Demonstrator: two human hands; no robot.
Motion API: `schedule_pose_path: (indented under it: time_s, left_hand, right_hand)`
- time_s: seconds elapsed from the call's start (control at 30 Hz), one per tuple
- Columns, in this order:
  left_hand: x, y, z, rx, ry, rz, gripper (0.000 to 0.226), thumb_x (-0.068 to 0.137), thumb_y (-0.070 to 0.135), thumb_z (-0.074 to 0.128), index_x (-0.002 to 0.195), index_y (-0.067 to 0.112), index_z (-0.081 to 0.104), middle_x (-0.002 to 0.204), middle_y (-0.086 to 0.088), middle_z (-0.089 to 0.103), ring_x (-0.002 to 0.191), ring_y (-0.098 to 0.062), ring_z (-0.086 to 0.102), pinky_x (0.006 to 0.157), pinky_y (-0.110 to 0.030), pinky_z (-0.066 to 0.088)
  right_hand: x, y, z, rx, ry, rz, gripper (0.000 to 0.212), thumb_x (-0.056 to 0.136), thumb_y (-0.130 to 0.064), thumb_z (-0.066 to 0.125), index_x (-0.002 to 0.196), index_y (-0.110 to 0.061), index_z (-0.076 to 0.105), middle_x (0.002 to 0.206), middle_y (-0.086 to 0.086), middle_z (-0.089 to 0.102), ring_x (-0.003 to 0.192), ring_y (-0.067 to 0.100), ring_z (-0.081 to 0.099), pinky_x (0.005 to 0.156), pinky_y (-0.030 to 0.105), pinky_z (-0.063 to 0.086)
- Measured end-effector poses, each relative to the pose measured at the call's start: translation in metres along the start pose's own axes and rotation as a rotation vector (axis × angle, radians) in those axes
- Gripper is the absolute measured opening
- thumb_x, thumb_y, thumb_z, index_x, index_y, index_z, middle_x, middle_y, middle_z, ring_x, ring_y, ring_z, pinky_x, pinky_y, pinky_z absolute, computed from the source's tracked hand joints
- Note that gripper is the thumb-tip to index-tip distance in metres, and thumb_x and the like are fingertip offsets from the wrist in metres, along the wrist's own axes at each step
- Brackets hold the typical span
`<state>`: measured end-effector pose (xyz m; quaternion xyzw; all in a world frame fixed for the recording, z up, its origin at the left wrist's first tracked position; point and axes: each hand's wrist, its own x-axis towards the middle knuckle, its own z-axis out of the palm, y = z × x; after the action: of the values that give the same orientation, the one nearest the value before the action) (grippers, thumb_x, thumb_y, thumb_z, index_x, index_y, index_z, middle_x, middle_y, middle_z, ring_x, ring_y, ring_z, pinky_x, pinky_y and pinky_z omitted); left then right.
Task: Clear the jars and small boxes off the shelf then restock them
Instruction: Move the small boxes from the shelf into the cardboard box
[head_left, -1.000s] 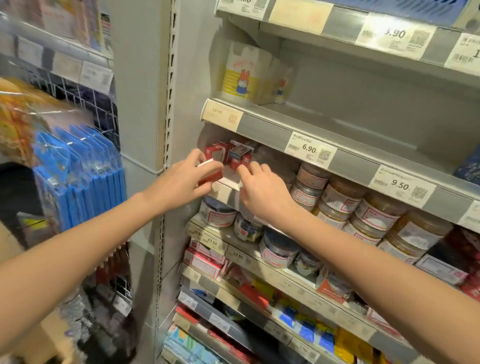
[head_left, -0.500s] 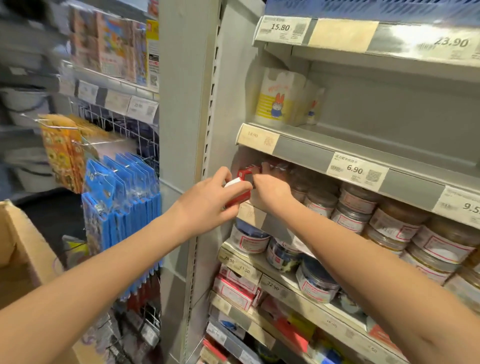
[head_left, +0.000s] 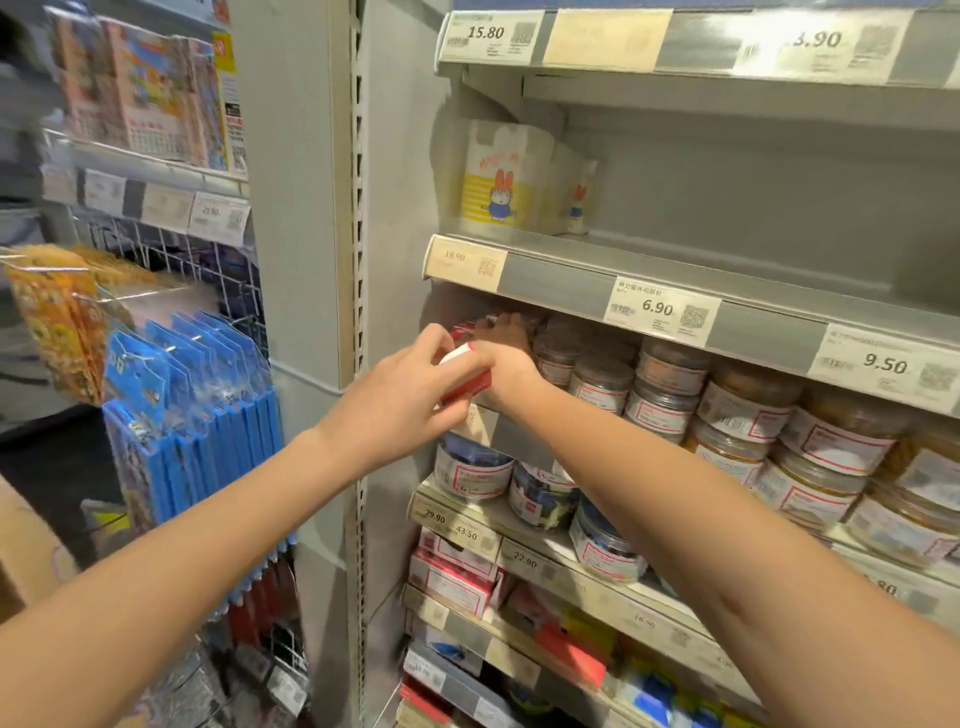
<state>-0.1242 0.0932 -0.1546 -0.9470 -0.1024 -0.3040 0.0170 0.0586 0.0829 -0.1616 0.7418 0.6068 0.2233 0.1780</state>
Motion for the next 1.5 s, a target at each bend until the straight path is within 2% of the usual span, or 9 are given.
schedule_pose_path:
  time_s: [0.07,0.27,0.43,0.63,0.83,1.0,1.17,1.3,1.5]
  left_hand:
    - [-0.001,0.001,-0.003,0.018,-0.006,0.001,0.046,0.09,0.028,0.057,0.134,0.032,0.044,0.11,-0.005,0.042,0.073,-0.019,0.047,0.06,-0.03,0.041]
    - [-0.016,0.003,-0.014,-0.003,0.003,-0.089,0.042,0.09,0.029,0.057,0.131,0.031,0.046,0.105,-0.006,0.044,0.074,-0.023,0.053,0.067,-0.037,0.05]
    - [-0.048,0.018,-0.032,-0.028,-0.013,-0.182,0.039,0.091,0.032,0.054,0.128,0.038,0.043,0.106,-0.003,0.043,0.069,-0.02,0.05,0.066,-0.033,0.046]
    - [-0.091,0.024,-0.069,-0.051,-0.002,-0.345,0.039,0.092,0.03,0.056,0.13,0.031,0.05,0.108,-0.002,0.045,0.068,-0.019,0.055,0.069,-0.033,0.045]
    - [-0.143,0.016,-0.1,-0.118,-0.033,-0.527,0.037,0.093,0.029,0.056,0.129,0.032,0.05,0.106,-0.001,0.045,0.076,-0.018,0.056,0.069,-0.032,0.036]
    - [-0.186,0.006,-0.124,-0.217,-0.034,-0.649,0.035,0.093,0.018,0.055,0.127,0.024,0.048,0.114,-0.007,0.046,0.105,-0.021,0.047,0.084,-0.033,0.036]
    - [-0.232,-0.007,-0.153,-0.246,0.032,-0.768,0.032,0.094,0.021,0.055,0.125,0.026,0.047,0.115,0.002,0.048,0.107,-0.014,0.046,0.081,-0.026,0.035]
    - [-0.266,-0.024,-0.172,-0.245,0.045,-0.842,0.033,0.094,0.022,0.057,0.123,0.033,0.043,0.118,0.001,0.048,0.104,-0.01,0.047,0.077,-0.013,0.039]
    - [-0.308,-0.057,-0.187,-0.217,0.027,-0.947,0.035,0.093,0.023,0.058,0.125,0.031,0.044,0.116,0.003,0.047,0.105,-0.009,0.048,0.074,-0.011,0.038]
  right_hand:
    - [-0.005,0.0,-0.005,-0.098,0.108,0.107,0.031,0.1,-0.023,0.035,0.123,-0.019,0.056,0.123,0.006,0.059,0.121,0.029,0.049,0.104,0.042,0.034]
    - [-0.042,-0.011,-0.026,-0.11,0.18,0.126,0.033,0.1,-0.009,0.033,0.129,-0.006,0.048,0.126,0.013,0.05,0.111,0.032,0.056,0.09,0.039,0.04]
    - [-0.07,-0.022,-0.044,-0.258,0.319,-0.02,0.015,0.065,-0.022,0.073,0.08,-0.02,0.069,0.077,0.003,0.061,0.055,0.021,0.059,0.054,0.028,0.043]
    - [-0.116,-0.04,-0.07,-0.029,0.524,-0.103,0.046,0.045,-0.007,0.081,0.088,-0.009,0.063,0.085,0.012,0.062,0.045,0.023,0.056,0.047,0.027,0.038]
    - [-0.148,-0.079,-0.088,0.486,0.729,-0.196,0.034,0.062,0.009,0.071,0.094,-0.003,0.066,0.083,0.017,0.054,0.05,0.029,0.05,0.035,0.029,0.04]
    - [-0.161,-0.129,-0.116,0.665,0.832,-0.413,0.034,0.071,0.011,0.063,0.101,-0.004,0.064,0.11,0.022,0.05,0.07,0.032,0.057,0.051,0.032,0.047]
    - [-0.15,-0.175,-0.129,0.796,0.917,-0.602,0.028,0.082,0.005,0.056,0.103,-0.013,0.048,0.116,0.022,0.053,0.077,0.026,0.05,0.066,0.03,0.044]
    - [-0.133,-0.21,-0.132,0.848,0.905,-0.713,0.011,0.096,-0.007,0.047,0.105,-0.01,0.052,0.104,0.021,0.062,0.081,0.036,0.06,0.07,0.042,0.053]
    - [-0.095,-0.262,-0.141,0.931,0.606,-0.769,0.029,0.085,0.002,0.059,0.113,-0.006,0.063,0.098,0.017,0.057,0.076,0.033,0.058,0.057,0.044,0.052]
